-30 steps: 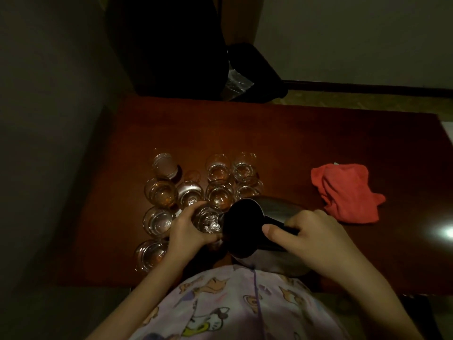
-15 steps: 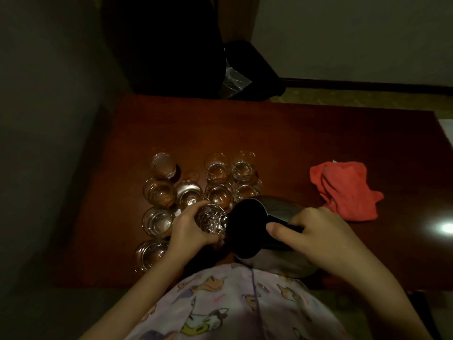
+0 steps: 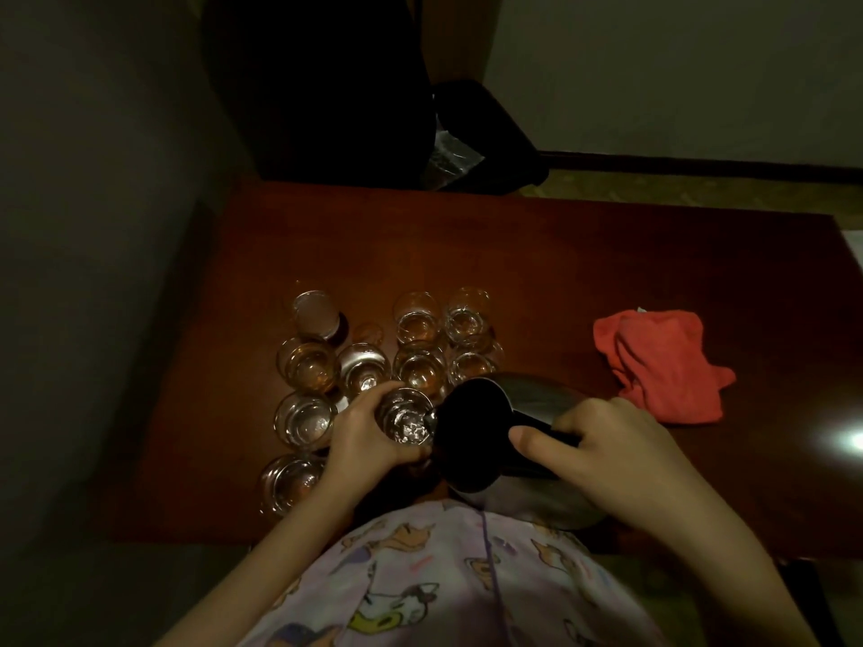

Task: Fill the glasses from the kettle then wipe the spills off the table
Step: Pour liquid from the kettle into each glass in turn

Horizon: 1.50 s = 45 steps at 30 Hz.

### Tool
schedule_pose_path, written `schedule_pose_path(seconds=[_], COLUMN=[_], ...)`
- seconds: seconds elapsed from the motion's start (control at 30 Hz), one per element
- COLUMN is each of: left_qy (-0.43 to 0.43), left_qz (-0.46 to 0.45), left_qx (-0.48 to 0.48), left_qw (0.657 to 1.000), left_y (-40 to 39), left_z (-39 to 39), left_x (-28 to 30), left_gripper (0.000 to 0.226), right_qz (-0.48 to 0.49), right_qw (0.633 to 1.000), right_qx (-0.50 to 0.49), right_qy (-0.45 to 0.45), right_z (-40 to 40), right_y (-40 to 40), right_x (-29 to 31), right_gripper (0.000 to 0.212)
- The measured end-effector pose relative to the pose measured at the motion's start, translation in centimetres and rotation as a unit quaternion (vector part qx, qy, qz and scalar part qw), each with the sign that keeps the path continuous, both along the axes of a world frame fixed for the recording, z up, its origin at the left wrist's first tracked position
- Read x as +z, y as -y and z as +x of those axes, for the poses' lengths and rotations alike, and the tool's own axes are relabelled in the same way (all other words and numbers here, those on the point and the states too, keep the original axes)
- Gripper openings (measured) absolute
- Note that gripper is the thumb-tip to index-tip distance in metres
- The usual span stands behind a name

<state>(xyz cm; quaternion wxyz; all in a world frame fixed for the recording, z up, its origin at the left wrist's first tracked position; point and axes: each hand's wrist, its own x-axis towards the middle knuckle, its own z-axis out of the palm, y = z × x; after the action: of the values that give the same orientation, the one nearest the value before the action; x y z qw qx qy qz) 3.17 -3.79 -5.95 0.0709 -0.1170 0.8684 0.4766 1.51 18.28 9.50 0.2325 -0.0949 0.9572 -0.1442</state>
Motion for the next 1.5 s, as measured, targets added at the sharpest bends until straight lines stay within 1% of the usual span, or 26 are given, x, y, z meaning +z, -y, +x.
schedule_pose_path(seconds=[0.37, 0.53, 0.67, 0.77, 0.83, 0.93, 1.07, 1.13, 1.23, 1.37, 1.5], left_qy=[0.004, 0.01, 0.012, 0.012, 0.014, 0.0, -0.027, -0.035, -0.045, -0.045, -0.045], left_qz=[-0.005, -0.004, -0.005, -0.013, -0.017, -0.035, -0.045, -0.044, -0.038, -0.044, -0.018], left_qx=[-0.007, -0.002, 0.004, 0.004, 0.01, 0.005, 0.003, 0.004, 0.003, 0.032, 0.064], left_qw=[1.0, 1.0, 1.0, 1.0, 1.0, 0.999, 0.999, 0.998, 0.998, 0.998, 0.997], left_y=[0.0, 0.0, 0.3, 0.5, 0.8, 1.1, 1.3, 1.4, 1.7, 2.3, 2.9], left_z=[0.0, 0.0, 0.1, 0.1, 0.2, 0.3, 0.1, -0.2, -0.6, -1.3, -2.6], left_x=[-0.1, 0.1, 0.4, 0.7, 1.1, 1.8, 3.5, 4.1, 5.0, 6.1, 7.2], left_gripper=[0.085, 0.085, 0.084, 0.087, 0.088, 0.088, 0.086, 0.084, 0.081, 0.082, 0.08], right_qz=[0.007, 0.001, -0.079, -0.153, -0.197, -0.269, -0.356, -0.377, -0.39, -0.395, -0.395], right_qw=[1.0, 1.0, 0.996, 0.986, 0.976, 0.951, 0.907, 0.894, 0.884, 0.881, 0.88], right_qx=[-0.005, -0.008, -0.033, -0.067, -0.096, -0.15, -0.219, -0.237, -0.248, -0.254, -0.255], right_qy=[0.001, -0.02, -0.014, -0.006, 0.003, 0.023, 0.051, 0.059, 0.06, 0.061, 0.063], right_z=[0.0, 0.1, -0.2, -0.2, 0.1, 0.4, 0.8, 0.9, 1.0, 1.1, 1.1], right_y=[0.0, -0.2, -1.8, -2.7, -3.0, -3.4, -3.3, -3.2, -3.1, -2.9, -2.8], right_x=[-0.1, -0.4, -2.3, -3.8, -4.4, -5.1, -5.8, -6.1, -6.5, -6.9, -7.1], right_gripper=[0.063, 0.062, 0.067, 0.064, 0.065, 0.064, 0.051, 0.055, 0.058, 0.064, 0.065])
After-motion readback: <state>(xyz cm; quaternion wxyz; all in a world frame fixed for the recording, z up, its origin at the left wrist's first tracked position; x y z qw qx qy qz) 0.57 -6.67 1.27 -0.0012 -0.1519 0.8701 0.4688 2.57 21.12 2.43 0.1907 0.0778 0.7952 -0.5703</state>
